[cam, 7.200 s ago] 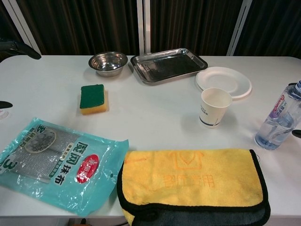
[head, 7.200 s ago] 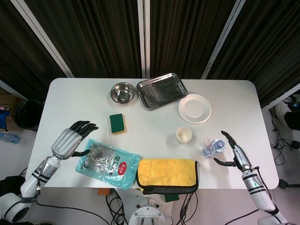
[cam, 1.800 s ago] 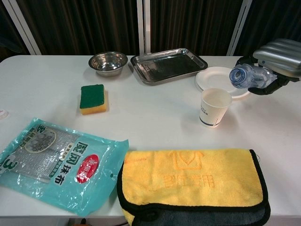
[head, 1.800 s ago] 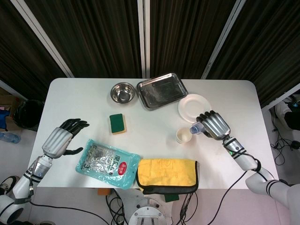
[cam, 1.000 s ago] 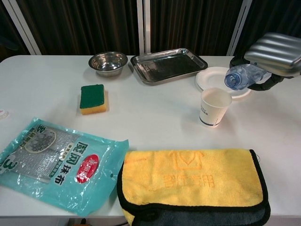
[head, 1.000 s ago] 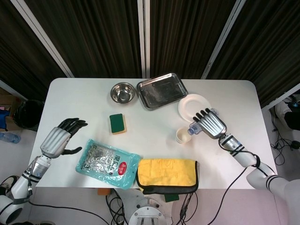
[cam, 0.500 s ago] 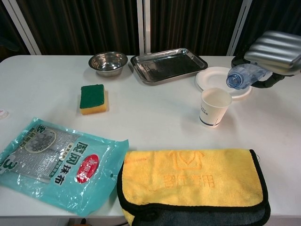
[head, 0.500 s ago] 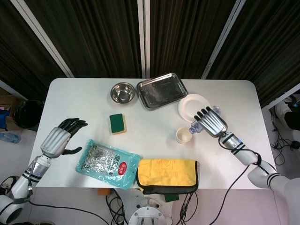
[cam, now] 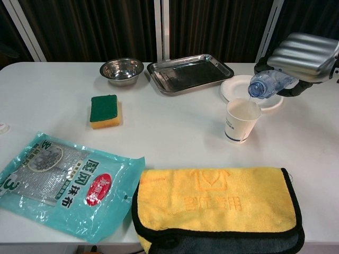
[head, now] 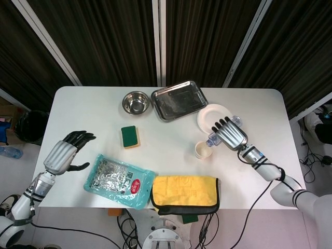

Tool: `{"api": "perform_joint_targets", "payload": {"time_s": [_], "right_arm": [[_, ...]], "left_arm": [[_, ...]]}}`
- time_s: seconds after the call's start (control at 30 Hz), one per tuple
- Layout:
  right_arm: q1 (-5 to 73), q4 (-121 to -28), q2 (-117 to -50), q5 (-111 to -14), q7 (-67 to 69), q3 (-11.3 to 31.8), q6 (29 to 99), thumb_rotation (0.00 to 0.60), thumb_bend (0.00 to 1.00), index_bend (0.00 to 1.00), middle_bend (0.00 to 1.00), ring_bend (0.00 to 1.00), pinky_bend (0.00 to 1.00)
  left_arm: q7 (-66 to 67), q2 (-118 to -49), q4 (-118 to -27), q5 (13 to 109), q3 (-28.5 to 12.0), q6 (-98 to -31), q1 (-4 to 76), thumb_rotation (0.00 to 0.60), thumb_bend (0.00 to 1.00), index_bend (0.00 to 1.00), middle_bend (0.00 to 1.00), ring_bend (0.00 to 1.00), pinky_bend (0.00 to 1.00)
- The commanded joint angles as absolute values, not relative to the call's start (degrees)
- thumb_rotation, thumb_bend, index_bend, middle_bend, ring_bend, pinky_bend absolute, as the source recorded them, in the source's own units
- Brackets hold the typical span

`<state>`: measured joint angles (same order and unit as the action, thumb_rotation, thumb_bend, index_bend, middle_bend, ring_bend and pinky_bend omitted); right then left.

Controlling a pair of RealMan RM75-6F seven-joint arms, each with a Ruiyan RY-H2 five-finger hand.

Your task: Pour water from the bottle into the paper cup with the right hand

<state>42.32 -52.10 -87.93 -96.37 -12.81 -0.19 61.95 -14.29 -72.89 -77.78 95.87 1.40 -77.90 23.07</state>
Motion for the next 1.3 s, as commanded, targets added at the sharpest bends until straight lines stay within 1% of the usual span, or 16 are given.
{"api": "perform_joint_targets", "payload": {"time_s": [0.03,1.3], "right_arm": [[42.4,-52.1,-88.0,-96.3,-13.0,-0.2,61.9,0.6,0.58,0.76,0.55,0.41,0.46],[43.2,-52.2,-87.8,-96.1,-14.4,-0.8,61.5,0.6,0.59,0.79,0.55,0.42,0.46]], "left_arm": [[-14.4,-72.9,-77.7,95.9,1.4,-77.9,23.1,0.593,0.13,0.19,0.17,0.12,0.17],[-14.8,-72.9,-77.3,95.8,1.4,-77.7,23.1,0.592,0.13,0.19,0.17,0.12,0.17]]}}
